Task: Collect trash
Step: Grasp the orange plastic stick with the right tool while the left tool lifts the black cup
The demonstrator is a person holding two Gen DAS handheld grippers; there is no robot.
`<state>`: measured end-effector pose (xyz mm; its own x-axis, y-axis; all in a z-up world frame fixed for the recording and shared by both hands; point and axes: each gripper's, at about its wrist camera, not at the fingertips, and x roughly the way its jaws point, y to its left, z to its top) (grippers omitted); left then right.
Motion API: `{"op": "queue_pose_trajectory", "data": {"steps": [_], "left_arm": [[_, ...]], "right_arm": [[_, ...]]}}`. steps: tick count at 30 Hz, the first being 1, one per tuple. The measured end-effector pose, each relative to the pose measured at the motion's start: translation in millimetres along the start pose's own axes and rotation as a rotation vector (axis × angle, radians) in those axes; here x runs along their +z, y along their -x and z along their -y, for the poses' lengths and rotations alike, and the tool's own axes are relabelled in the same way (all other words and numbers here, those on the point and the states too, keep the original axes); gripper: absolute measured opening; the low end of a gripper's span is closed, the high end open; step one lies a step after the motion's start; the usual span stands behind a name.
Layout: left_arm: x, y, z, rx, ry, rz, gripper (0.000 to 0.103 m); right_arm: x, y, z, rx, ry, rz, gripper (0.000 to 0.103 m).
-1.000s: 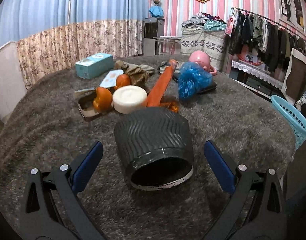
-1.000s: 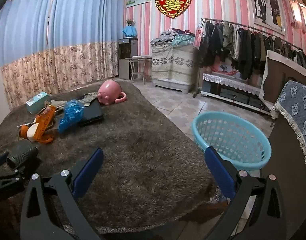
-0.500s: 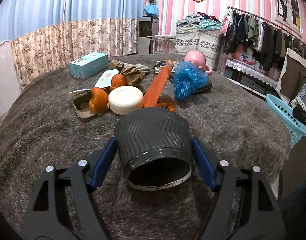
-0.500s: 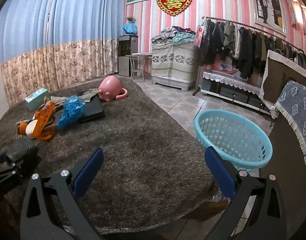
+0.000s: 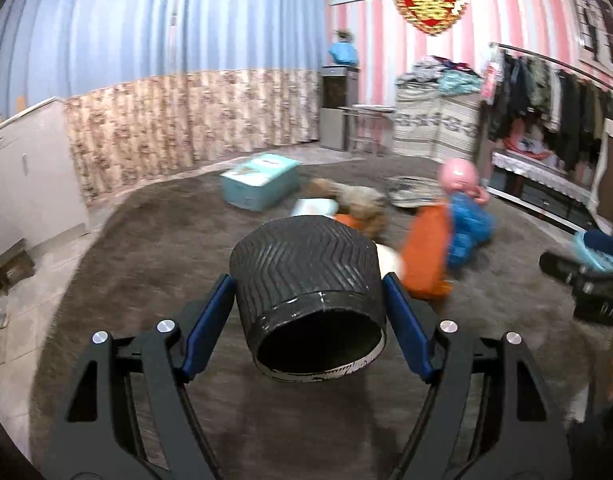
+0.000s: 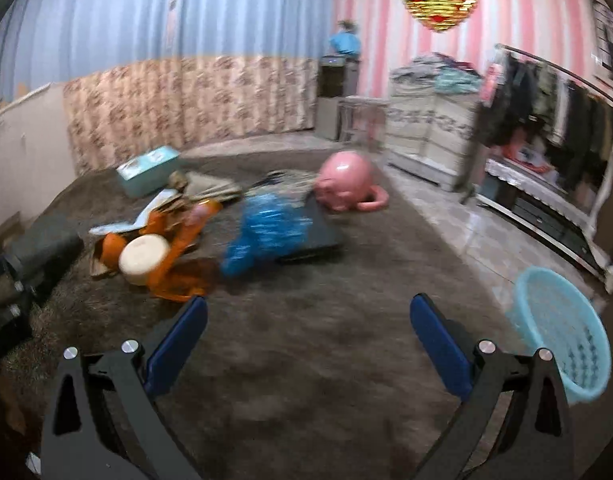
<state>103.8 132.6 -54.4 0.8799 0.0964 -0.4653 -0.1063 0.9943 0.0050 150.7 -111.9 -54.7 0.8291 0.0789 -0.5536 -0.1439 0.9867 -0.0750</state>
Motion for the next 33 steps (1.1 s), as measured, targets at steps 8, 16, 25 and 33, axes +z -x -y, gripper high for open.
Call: {"op": "queue_pose_trajectory", "data": {"steps": [8, 16, 25, 33], "left_arm": [[-1.5, -12.8, -69.2, 0.14, 0.078, -0.005, 0.074], [-10.0, -31.8, -85.4, 0.121, 0.144, -0.056, 0.074], [-11.6, -31.2, -75.8, 0.141, 0.112, -0.057, 0.074], [6.8, -11.5, -37.2, 0.112, 0.054, -0.014, 0.074]], "right_arm": [[3.4, -46.8, -53.4, 0.139, 0.041, -0.078, 0.098], [7.2, -72.1, -83.2, 0.222, 0.092, -0.134, 0.056], [11.6, -66.3, -68.5, 0.317, 0.066, -0.119, 0.01], [15.1, -25.8, -16.4, 0.317, 0.002, -0.04, 0.01]]}}
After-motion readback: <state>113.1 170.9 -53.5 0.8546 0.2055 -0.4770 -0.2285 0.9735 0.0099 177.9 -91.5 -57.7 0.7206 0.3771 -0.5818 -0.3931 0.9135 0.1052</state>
